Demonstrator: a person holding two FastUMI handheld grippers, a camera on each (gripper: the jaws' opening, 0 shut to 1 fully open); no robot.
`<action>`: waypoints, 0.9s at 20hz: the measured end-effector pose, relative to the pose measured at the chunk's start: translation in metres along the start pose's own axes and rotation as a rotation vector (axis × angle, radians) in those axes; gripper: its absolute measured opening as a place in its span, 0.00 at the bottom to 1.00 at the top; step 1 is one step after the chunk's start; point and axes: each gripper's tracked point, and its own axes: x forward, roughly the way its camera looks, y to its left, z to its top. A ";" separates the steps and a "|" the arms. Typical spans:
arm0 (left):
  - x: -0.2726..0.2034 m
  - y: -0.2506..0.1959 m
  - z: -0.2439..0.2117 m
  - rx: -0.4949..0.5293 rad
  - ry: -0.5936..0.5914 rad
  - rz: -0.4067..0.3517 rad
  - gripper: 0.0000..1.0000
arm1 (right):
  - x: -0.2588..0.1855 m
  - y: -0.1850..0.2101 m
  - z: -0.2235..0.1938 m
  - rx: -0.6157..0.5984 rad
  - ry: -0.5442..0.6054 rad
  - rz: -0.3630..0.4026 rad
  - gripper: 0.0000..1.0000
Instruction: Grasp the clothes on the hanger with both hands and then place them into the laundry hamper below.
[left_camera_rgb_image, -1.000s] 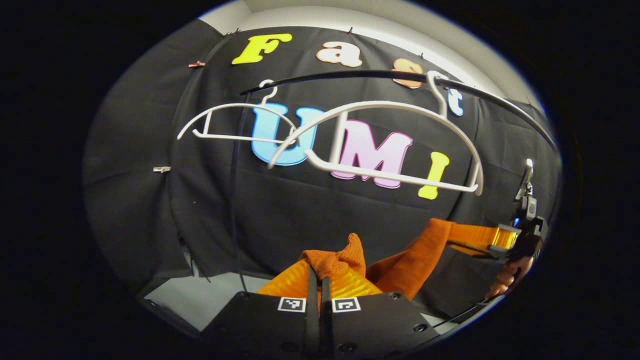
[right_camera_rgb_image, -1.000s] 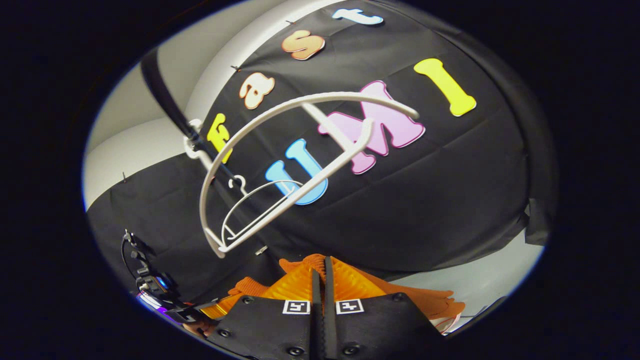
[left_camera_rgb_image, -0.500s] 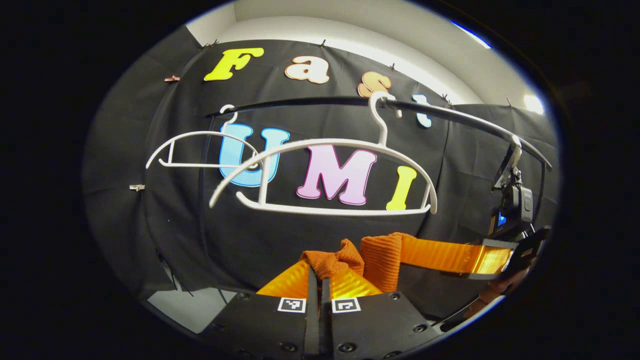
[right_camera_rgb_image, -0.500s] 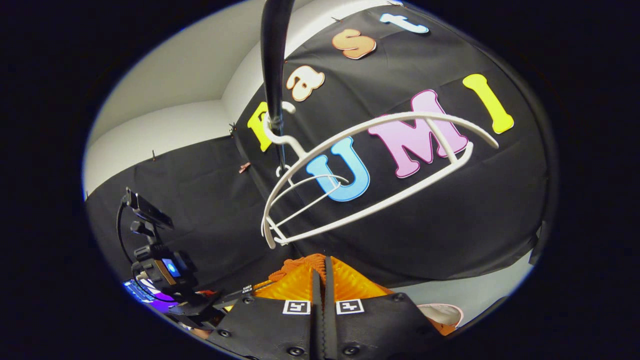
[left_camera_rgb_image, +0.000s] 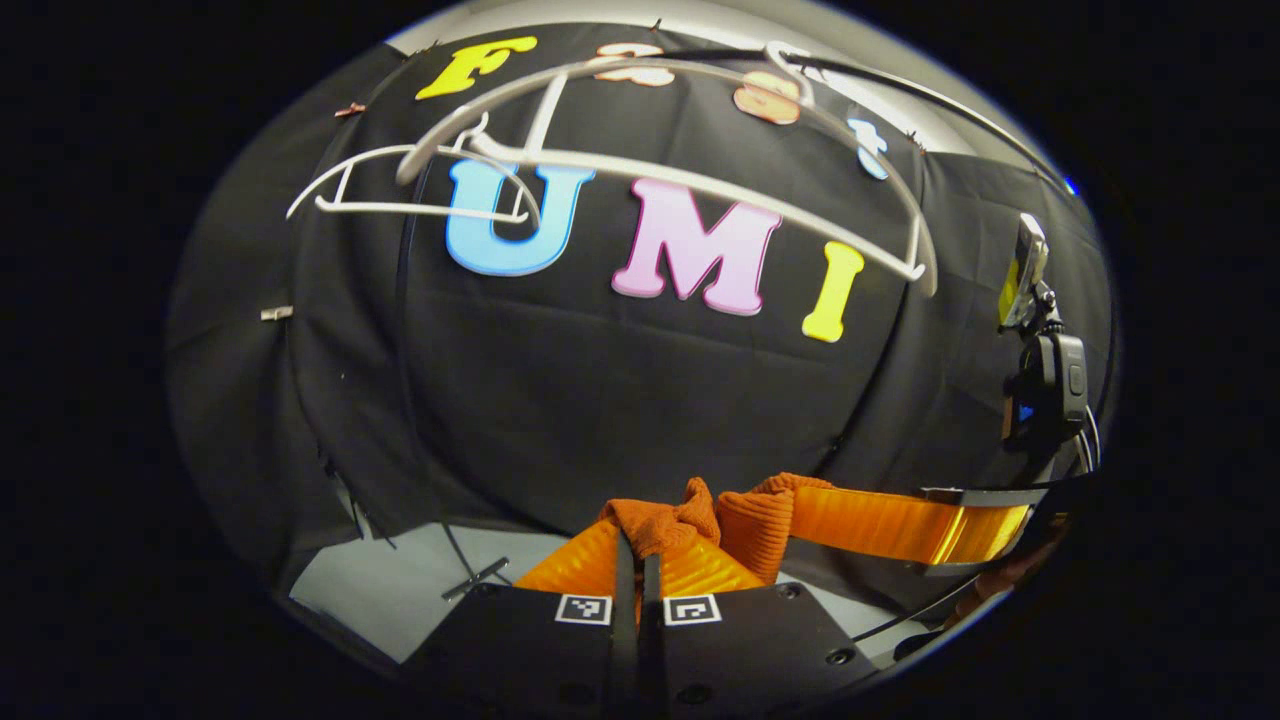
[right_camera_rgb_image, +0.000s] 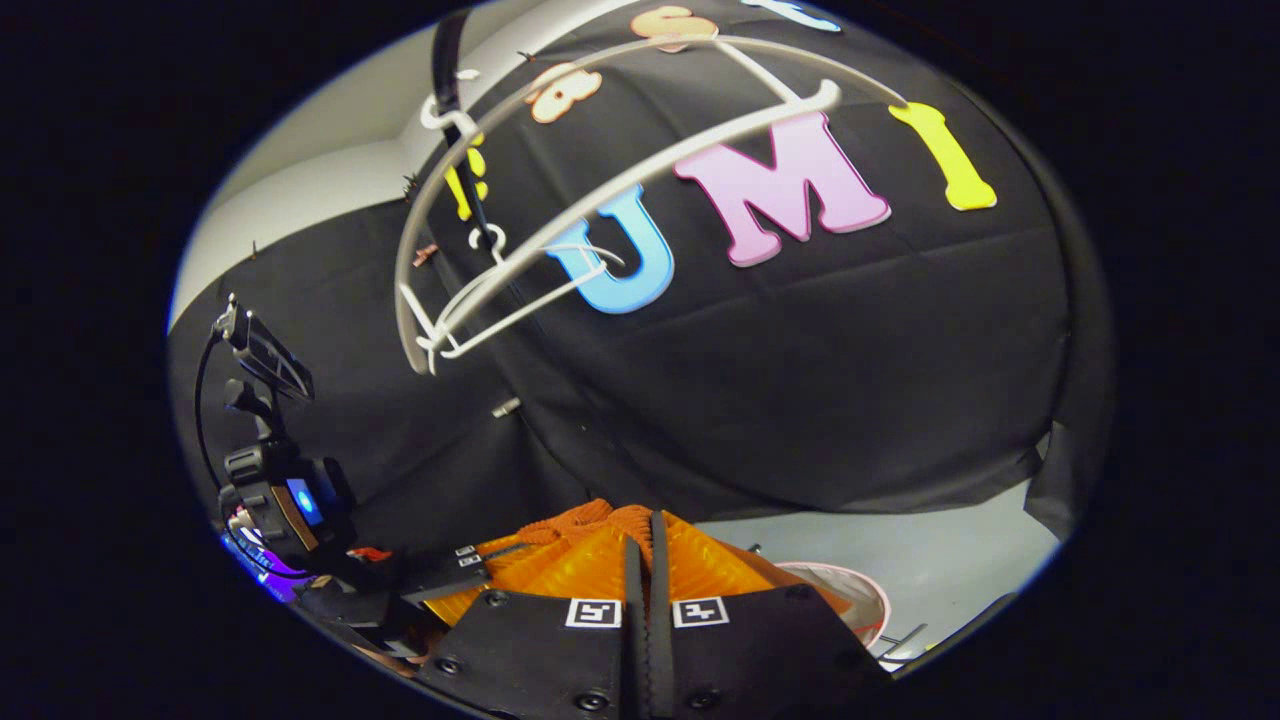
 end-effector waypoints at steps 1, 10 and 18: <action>0.007 0.009 -0.018 0.000 0.042 0.025 0.05 | 0.008 -0.012 -0.016 -0.006 0.044 -0.031 0.04; 0.048 0.038 -0.172 -0.031 0.465 0.177 0.05 | 0.037 -0.127 -0.158 -0.175 0.422 -0.362 0.05; 0.051 0.047 -0.211 -0.026 0.587 0.207 0.62 | 0.028 -0.167 -0.195 -0.120 0.510 -0.507 0.47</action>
